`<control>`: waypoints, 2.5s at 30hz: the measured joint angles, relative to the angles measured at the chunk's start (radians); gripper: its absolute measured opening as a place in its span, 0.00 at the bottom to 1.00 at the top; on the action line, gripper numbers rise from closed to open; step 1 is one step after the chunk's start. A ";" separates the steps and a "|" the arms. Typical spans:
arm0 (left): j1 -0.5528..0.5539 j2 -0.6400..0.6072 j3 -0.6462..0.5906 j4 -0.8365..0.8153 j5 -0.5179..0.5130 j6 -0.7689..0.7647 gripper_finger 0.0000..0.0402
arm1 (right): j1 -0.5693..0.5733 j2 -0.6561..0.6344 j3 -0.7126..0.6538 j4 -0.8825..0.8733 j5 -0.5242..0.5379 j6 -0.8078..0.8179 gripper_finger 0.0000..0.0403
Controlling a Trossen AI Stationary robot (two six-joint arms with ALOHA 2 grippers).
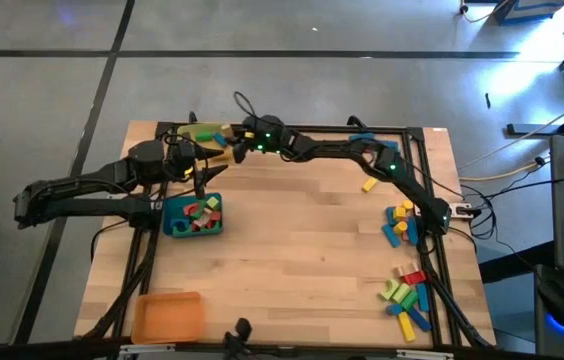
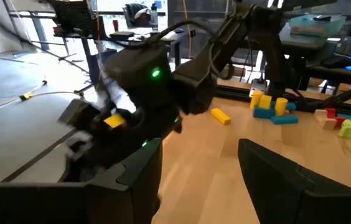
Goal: Sort blocks by size
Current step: Put the brown cylindrical block into the yellow bin, then put the yellow cylindrical block into the yellow bin
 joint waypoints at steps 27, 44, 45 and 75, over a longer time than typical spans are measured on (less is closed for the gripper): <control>-0.002 0.000 0.000 -0.005 -0.001 0.007 0.49 | 0.005 0.181 0.225 -0.129 0.050 -0.009 0.44; -0.002 0.000 0.000 -0.044 0.030 -0.013 0.49 | 0.000 -0.157 0.224 -0.686 -0.005 -0.283 0.44; -0.002 0.000 0.000 -0.048 0.038 -0.019 0.49 | 0.000 -0.189 0.224 -0.734 0.003 -0.303 0.44; -0.183 0.121 -0.167 0.135 0.063 -0.102 0.49 | 0.211 -0.883 -0.206 -1.833 0.347 0.104 0.44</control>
